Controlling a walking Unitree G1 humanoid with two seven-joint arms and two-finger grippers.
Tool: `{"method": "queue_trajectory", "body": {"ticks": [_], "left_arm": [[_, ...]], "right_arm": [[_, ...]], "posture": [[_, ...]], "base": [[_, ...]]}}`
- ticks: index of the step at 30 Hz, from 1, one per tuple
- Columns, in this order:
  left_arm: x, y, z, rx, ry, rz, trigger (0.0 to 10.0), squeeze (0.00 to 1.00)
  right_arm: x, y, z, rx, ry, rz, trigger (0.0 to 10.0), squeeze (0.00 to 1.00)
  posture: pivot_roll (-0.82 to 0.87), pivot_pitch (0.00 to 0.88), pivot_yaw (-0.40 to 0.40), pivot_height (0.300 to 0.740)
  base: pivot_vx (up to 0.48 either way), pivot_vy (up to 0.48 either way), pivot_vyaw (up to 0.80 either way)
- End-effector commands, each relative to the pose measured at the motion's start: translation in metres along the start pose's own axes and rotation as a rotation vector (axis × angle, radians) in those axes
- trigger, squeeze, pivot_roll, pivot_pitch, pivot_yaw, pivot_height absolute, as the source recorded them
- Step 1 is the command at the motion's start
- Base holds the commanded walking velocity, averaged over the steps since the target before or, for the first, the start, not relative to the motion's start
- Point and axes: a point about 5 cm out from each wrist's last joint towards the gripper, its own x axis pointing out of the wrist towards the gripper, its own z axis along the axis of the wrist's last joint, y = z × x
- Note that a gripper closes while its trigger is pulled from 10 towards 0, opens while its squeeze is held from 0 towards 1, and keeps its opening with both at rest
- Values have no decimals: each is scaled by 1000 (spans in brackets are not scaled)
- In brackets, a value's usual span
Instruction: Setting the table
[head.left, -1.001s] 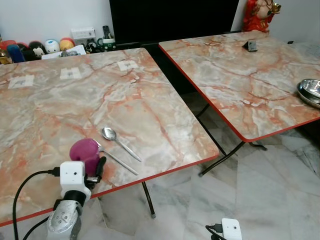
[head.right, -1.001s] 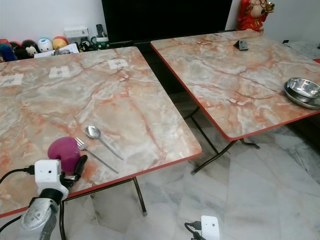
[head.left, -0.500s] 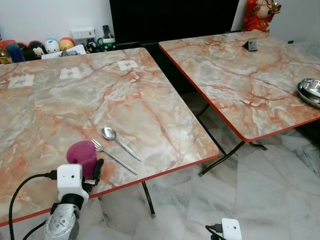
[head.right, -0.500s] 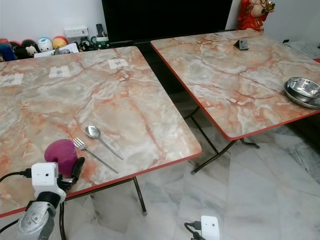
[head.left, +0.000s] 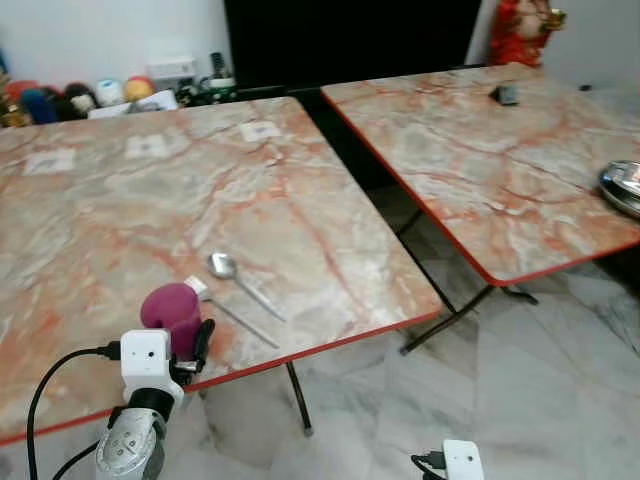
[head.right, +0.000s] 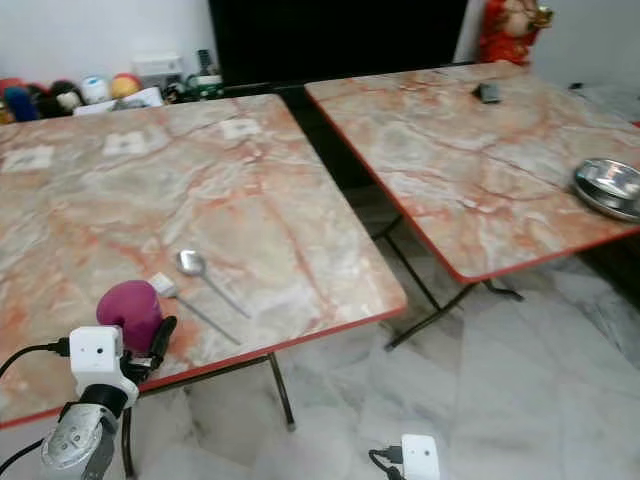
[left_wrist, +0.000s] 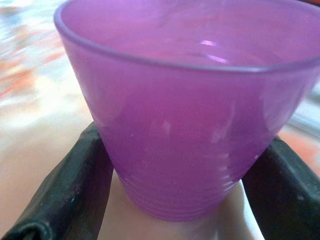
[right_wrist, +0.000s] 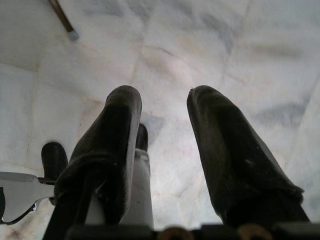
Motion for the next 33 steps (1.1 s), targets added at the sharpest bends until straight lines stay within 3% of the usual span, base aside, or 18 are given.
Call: {"method": "queue_trajectory", "body": {"ticks": [1, 5, 12, 33], "left_arm": [[-2, 3, -1, 6, 11, 8, 10000, 0], [-2, 5, -1, 12, 12, 15, 10000, 0], [-2, 4, 0, 14, 10, 17, 10000, 0], [1, 1, 5, -1, -11, 24, 10000, 0]], "right_arm": [[0, 0, -1, -8, -3, 1, 10000, 0], [0, 0, -2, -5, 1, 2, 10000, 0], [-1, 1, -3, 8, 7, 4, 10000, 0], [0, 1, 0, -19, 5, 5, 10000, 0]], "posture": [[42, 20, 2, 740], [45, 17, 3, 740], [44, 17, 3, 740], [50, 38, -2, 740]], "base": [[0, 0, 800], [0, 0, 711], [0, -69, 0], [0, -360, 104]]}}
